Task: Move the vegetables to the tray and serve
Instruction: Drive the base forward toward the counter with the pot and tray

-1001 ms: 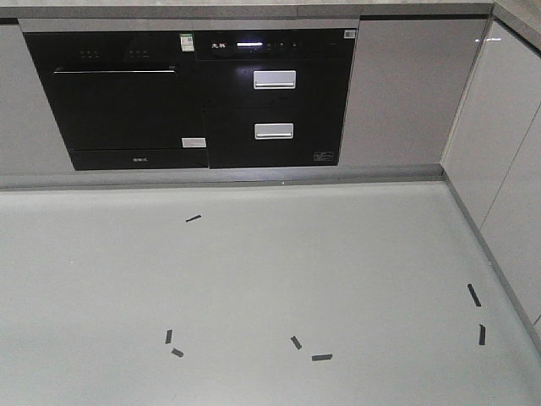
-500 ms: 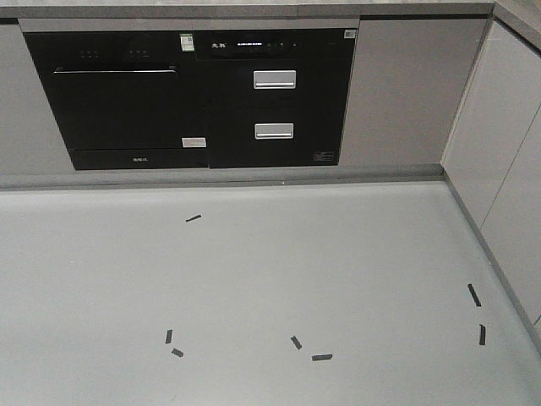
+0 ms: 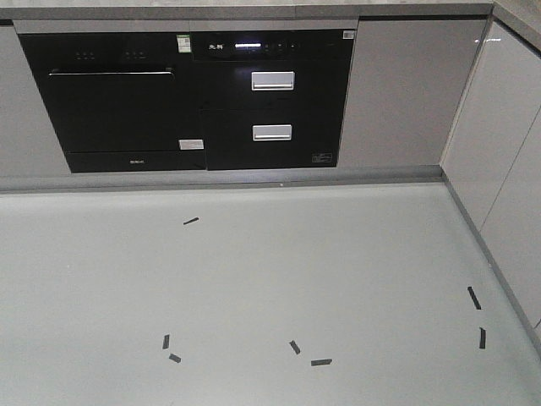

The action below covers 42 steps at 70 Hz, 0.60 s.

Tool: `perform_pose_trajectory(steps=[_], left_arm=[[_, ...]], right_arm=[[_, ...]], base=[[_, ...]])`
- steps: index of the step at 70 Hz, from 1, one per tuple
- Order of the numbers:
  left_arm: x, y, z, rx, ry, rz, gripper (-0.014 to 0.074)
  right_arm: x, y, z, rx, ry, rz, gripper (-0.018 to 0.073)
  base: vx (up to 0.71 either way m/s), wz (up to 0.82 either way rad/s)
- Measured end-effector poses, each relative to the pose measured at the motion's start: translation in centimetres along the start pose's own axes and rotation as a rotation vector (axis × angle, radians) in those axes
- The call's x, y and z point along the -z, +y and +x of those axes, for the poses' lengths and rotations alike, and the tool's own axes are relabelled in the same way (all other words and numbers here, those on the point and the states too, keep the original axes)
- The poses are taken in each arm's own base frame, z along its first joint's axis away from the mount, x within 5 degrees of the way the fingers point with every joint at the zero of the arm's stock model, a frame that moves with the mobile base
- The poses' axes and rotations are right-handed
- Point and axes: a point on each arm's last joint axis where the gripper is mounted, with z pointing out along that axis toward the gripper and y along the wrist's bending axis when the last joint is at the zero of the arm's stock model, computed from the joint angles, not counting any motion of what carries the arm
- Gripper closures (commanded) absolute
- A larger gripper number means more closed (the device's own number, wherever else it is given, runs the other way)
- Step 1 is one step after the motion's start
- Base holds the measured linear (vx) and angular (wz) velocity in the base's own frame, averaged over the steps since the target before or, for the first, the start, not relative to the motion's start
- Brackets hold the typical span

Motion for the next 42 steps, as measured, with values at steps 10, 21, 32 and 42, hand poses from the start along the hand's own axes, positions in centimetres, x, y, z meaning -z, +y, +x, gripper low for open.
perform_pose_trajectory(steps=[10,21,32,42], left_arm=[[0.00,0.00,0.00,0.000,0.000,0.000,0.0603],[0.00,0.00,0.00,0.000,0.000,0.000,0.0603],[0.00,0.00,0.00,0.000,0.000,0.000,0.0603],[0.00,0.00,0.00,0.000,0.000,0.000,0.0603]], right_arm=[[0.00,0.00,0.00,0.000,0.000,0.000,0.0568],[0.00,0.00,0.00,0.000,0.000,0.000,0.0568],[0.00,0.00,0.00,0.000,0.000,0.000,0.0568],[0.00,0.00,0.00,0.000,0.000,0.000,0.0568]], base=[[0.07,-0.03],[0.09,-0.03],[0.08,0.00],[0.09,0.07]])
